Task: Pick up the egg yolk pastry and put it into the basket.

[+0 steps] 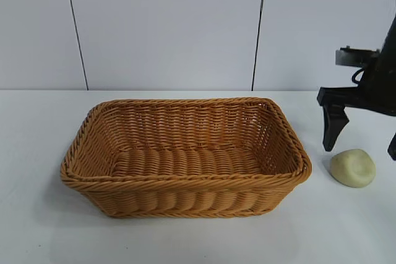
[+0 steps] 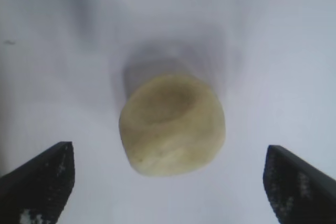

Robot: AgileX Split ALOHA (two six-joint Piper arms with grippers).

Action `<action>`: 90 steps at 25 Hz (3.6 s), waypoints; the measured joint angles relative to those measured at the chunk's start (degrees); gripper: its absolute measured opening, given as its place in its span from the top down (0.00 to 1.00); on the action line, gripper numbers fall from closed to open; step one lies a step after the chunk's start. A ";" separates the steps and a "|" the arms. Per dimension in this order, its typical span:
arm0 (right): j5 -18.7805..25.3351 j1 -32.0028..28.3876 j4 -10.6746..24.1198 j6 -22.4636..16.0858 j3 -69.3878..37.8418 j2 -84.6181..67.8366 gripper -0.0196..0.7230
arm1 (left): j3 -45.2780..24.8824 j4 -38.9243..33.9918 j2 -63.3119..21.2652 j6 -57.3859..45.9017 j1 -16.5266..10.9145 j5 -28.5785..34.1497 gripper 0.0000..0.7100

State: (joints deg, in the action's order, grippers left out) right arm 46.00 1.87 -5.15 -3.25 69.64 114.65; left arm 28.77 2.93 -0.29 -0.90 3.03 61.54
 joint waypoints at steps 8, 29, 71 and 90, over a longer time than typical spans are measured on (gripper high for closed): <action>-1.50 0.00 0.00 0.00 0.05 3.25 0.23 | 0.00 0.00 0.00 0.00 0.00 0.00 0.02; 15.56 1.56 0.40 0.00 15.59 -8.54 0.73 | 0.00 0.00 0.00 0.00 0.00 0.00 0.02; 6.37 33.05 -1.25 -6.02 19.80 8.58 0.08 | 0.00 0.05 0.00 0.00 0.00 0.00 0.02; 23.35 25.29 5.81 -7.54 38.59 5.95 0.04 | 0.00 0.05 0.00 0.00 0.00 0.00 0.02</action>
State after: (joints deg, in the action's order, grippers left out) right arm 69.34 27.16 0.66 -10.79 108.23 120.60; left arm 28.77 2.98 -0.29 -0.90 3.03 61.54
